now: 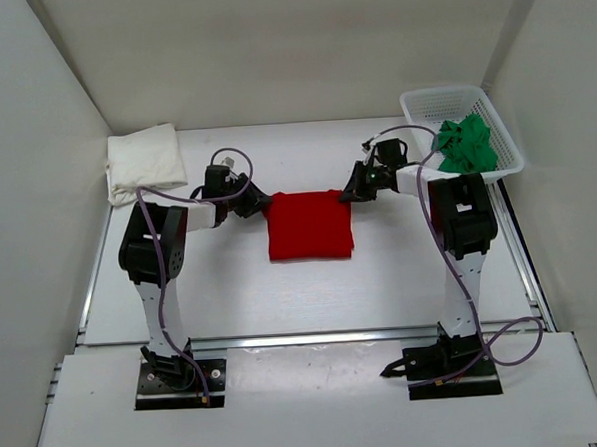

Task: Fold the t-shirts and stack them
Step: Smooth out wrinkles on the folded tshirt, then put the neatly folded tshirt into the corner of the board with the left arm

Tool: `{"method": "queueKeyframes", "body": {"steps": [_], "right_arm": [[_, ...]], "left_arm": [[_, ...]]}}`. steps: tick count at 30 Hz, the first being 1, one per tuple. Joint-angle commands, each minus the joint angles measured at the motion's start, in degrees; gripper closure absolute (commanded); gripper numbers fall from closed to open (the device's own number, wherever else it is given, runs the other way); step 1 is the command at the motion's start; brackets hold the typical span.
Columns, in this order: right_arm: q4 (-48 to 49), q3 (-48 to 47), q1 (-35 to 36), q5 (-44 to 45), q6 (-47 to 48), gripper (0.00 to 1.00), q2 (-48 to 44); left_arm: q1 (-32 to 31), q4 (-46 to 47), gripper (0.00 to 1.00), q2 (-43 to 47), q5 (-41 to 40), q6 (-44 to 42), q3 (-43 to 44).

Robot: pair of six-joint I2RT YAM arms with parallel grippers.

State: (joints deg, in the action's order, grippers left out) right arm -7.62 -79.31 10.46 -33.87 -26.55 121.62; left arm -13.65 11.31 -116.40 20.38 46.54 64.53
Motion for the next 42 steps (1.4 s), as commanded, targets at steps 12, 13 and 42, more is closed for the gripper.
{"method": "queueKeyframes", "body": {"steps": [12,13,42], "right_arm": [[5.92,14.95,4.22,1.35,0.02,0.53,-26.67],[7.25,19.24,4.22,0.74,-1.56,0.53,-28.18],[16.41,49.86,-1.49,-3.49,-4.92,0.54,-51.84]], "left_arm": [[-0.50,-5.60,0.06,18.58,-5.61,-8.05,-13.37],[-1.28,-6.21,0.06,18.14,-4.92,-8.57,-13.82],[2.20,-9.80,1.00,-1.11,9.68,-1.02,30.53]]}}
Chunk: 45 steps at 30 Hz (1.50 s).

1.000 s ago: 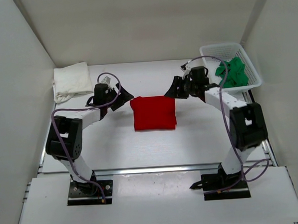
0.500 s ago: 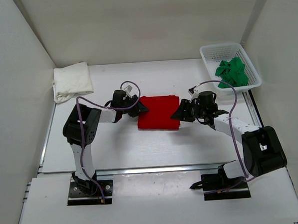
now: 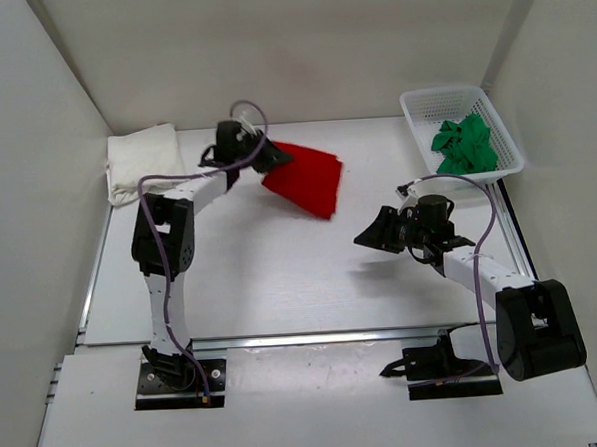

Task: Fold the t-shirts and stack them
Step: Put the neatly folded tshirt into the corner of the board with the left arm

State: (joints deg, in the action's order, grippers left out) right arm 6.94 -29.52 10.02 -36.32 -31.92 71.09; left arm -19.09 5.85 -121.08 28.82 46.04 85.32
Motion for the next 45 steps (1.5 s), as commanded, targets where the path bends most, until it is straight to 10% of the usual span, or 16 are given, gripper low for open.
{"method": "queueKeyframes", "body": {"steps": [1,7,9,11,15,24,26,29,39,45], "right_arm": [[1.50,0.42,-0.97,-0.95,1.15,0.54,-1.39],[1.23,0.16,0.78,-1.22,1.77,0.54,0.01],[0.79,-0.45,1.49,-2.09,1.95,0.54,-0.07],[0.88,-0.63,2.02,-1.57,2.13,0.54,-0.34],[-0.08,-0.27,3.25,-0.87,3.01,0.53,-0.60],[-0.43,3.86,6.67,3.35,2.74,0.54,-2.44],[-2.36,2.89,7.12,4.67,3.18,0.69,-3.24],[-3.68,-0.26,7.91,6.69,3.27,1.00,-3.33],[-18.69,-26.01,2.21,27.07,8.18,1.00,5.98],[-23.19,-40.50,-11.22,32.61,10.12,1.00,15.11]], "left_arm": [[8.97,-5.05,1.00,3.57,1.59,-0.08,11.26],[25.84,-2.16,1.00,8.22,1.95,4.05,10.85],[31.81,-1.72,0.75,9.62,-0.68,5.98,5.07],[36.29,4.15,0.01,10.85,-0.78,11.76,-3.43],[44.56,15.33,0.01,16.21,-1.22,18.82,-21.12],[44.32,11.56,0.01,27.99,-8.60,16.89,-30.03],[42.65,10.59,0.01,29.58,-9.30,15.49,-31.35],[36.25,7.70,0.01,35.19,-12.55,10.50,-33.63],[-14.43,2.42,0.01,41.10,-19.58,-5.78,-37.40],[-29.40,12.83,0.01,38.20,-11.96,-4.48,-50.83]]}}
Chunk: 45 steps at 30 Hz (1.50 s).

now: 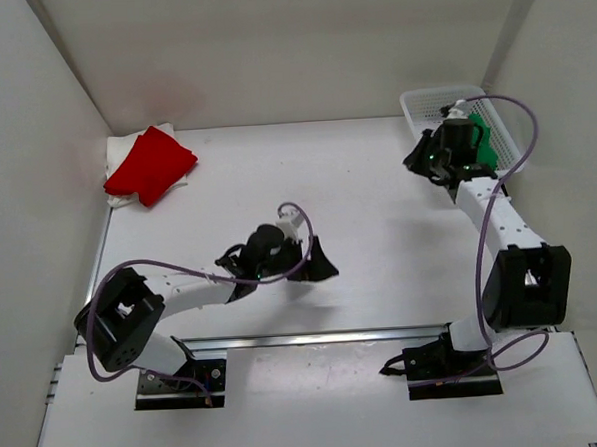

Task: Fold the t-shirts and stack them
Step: Put the neatly folded tshirt into the corner of the board with the left arm, then grab crumpled tshirt from bin with the right arm

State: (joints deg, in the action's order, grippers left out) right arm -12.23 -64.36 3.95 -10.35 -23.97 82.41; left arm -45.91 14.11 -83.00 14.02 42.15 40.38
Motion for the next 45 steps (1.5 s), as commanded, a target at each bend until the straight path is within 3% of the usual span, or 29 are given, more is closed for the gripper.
{"method": "queueKeyframes", "body": {"steps": [1,5,6,7,8,9,10,11,14,17,23,25,27,28,37,43,45], "right_arm": [[-5.16,-6.82,-7.52,7.70,2.87,1.00,6.07],[-5.62,-15.43,-14.57,6.66,3.40,1.00,13.82],[-5.53,-17.62,-15.54,7.44,3.75,1.00,15.57],[-5.79,-18.69,-16.68,7.97,4.36,0.98,17.94],[-5.96,-21.22,-17.47,9.63,5.15,0.95,19.26],[-7.10,-24.29,-18.00,10.34,5.33,0.92,21.71],[-7.80,-25.45,-18.88,12.70,6.38,0.87,24.61],[-8.42,-28.42,-19.58,13.42,7.17,0.79,25.77],[-11.32,-35.38,-21.34,15.00,7.97,0.62,32.62],[-12.82,-41.09,-22.57,14.57,8.58,0.53,37.90],[-13.87,-47.70,-22.67,13.33,8.50,0.50,47.21],[-15.54,-51.12,-22.49,13.68,8.68,0.62,49.42],[-15.55,-52.27,-22.23,13.78,9.02,0.92,49.87],[-15.54,-51.93,-21.88,13.95,8.68,1.00,49.86],[-10.27,-45.15,-15.65,12.03,10.87,1.00,27.64],[-13.70,-54.37,-8.79,-6.33,8.33,1.00,15.86],[-14.75,-61.46,-4.31,-10.47,9.11,1.00,13.58]], "left_arm": [[-4.35,6.26,0.01,-0.23,3.20,-0.40,-8.02],[-8.05,12.95,0.03,-0.32,6.62,1.26,-13.39],[-8.58,14.70,0.10,-0.58,8.37,1.35,-14.18],[-9.28,15.59,0.29,-0.76,8.91,1.35,-14.36],[-9.37,15.51,0.40,-0.58,9.96,0.57,-14.28],[-9.63,15.42,0.46,-0.67,10.84,-0.31,-14.36],[-9.81,14.55,0.59,-0.32,10.33,-0.40,-14.37],[-9.90,14.46,0.64,0.46,10.67,-0.40,-14.63],[-9.64,14.72,0.58,2.31,9.63,-1.19,-16.73],[-7.53,16.73,0.54,3.54,10.50,-0.23,-19.54],[-4.80,16.74,0.49,2.85,11.99,-0.76,-20.17],[-4.89,16.74,0.49,2.15,11.73,-1.10,-20.17],[-5.06,17.52,0.50,1.27,12.51,-0.41,-20.08],[-4.63,17.62,0.51,1.18,12.35,-0.40,-20.25],[-1.56,16.83,0.51,1.43,14.19,1.35,-18.58],[6.17,15.43,0.51,4.60,15.07,4.08,-19.63],[9.86,14.98,0.51,6.00,14.98,5.57,-20.25]]}}
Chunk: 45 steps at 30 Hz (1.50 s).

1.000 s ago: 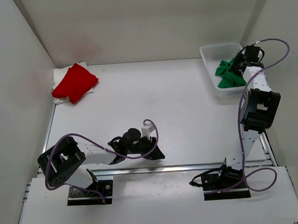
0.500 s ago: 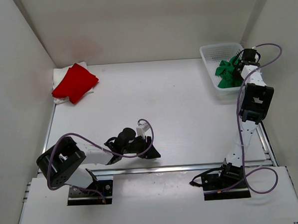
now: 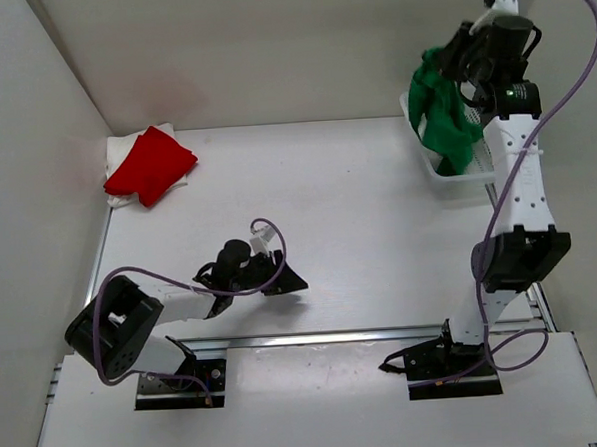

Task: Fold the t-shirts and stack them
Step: Grab crumpled tshirt from bin with the right arm, then move the tshirt to the center of the board

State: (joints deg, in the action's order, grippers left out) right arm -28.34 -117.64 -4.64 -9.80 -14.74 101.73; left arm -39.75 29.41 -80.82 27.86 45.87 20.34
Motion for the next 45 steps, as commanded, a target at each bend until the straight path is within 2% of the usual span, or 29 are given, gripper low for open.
{"method": "queueKeyframes", "body": {"steps": [1,2,3,5,8,11,14,16,17,18,19,22,25,29,31,33,35,37,39,41,42,45], "right_arm": [[0.57,-10.22,8.82,-11.81,0.15,1.00,-5.58],[0.22,-14.59,13.04,-12.69,0.59,1.00,-6.10],[0.56,-17.85,14.39,-13.57,-0.02,1.00,-6.20],[3.10,-20.42,18.43,-16.55,-2.90,1.00,-6.89],[11.61,-17.63,17.92,-23.41,-9.40,1.00,-9.78],[18.03,-9.38,14.41,-28.95,-15.03,1.00,-12.86],[21.73,4.23,13.18,-30.09,-16.45,1.00,-16.55],[27.68,22.01,13.08,-30.54,-19.08,0.99,-19.53],[32.25,27.15,12.73,-29.84,-19.79,1.00,-21.64],[36.29,36.60,13.25,-30.27,-21.28,1.00,-22.80],[38.16,45.75,13.43,-29.58,-22.34,1.00,-23.76],[45.80,63.79,13.00,-26.78,-25.50,1.00,-23.87],[49.08,73.33,10.80,-24.75,-27.53,1.00,-19.40],[46.80,72.74,8.34,-21.32,-25.96,1.00,-12.45],[42.51,70.29,7.90,-18.51,-24.38,1.00,-10.25],[40.48,67.90,6.32,-13.95,-23.49,1.00,-9.28],[39.16,62.22,3.51,-13.58,-23.67,1.00,-6.91],[33.90,56.05,2.01,-12.70,-23.75,1.00,-1.65],[29.77,48.69,1.04,-14.00,-21.39,0.89,1.87],[28.51,48.65,1.91,-12.53,-20.07,0.70,1.11],[28.86,51.17,2.44,-12.09,-19.37,0.63,-0.21],[32.72,60.39,4.29,-7.52,-18.58,0.51,-8.37]], "left_arm": [[5.71,-0.93,0.51,4.95,0.80,2.03,-0.82],[6.43,-0.84,0.50,5.66,0.10,3.08,-1.35],[8.00,-0.58,0.49,6.97,-0.52,4.05,-2.57],[10.30,0.64,0.49,9.52,-0.87,6.06,-5.38],[14.77,1.44,0.49,13.04,-0.08,7.74,-8.72],[19.86,-0.83,0.46,18.56,0.45,7.49,-11.36],[26.28,-4.61,0.45,25.77,0.53,7.22,-13.04],[29.62,-7.25,0.45,28.68,1.75,5.47,-12.87],[30.42,-9.61,0.44,28.17,2.02,5.20,-11.82],[30.17,-10.50,0.44,27.30,1.50,3.63,-11.38],[29.99,-10.51,0.43,27.03,1.50,3.96,-11.20],[31.13,-7.35,0.44,26.06,0.89,5.11,-12.96],[33.68,-9.37,0.45,21.77,-0.61,3.10,-10.67],[35.35,-5.70,0.48,14.83,-0.35,5.72,-8.56],[36.14,-4.54,0.48,12.53,0.09,6.95,-7.95],[35.27,-6.37,0.47,13.92,-2.17,5.73,-7.34],[34.83,-11.63,0.44,17.43,-5.68,2.58,-6.63],[33.69,-15.41,0.41,21.91,-9.83,0.11,-5.23],[33.68,-18.15,0.36,22.46,-12.38,-2.00,-3.73],[32.99,-18.78,0.35,21.06,-12.47,-2.71,-3.55],[32.54,-18.08,0.34,20.79,-12.91,-2.28,-3.90],[29.91,-15.79,0.32,18.68,-13.62,-0.97,-4.87]]}}
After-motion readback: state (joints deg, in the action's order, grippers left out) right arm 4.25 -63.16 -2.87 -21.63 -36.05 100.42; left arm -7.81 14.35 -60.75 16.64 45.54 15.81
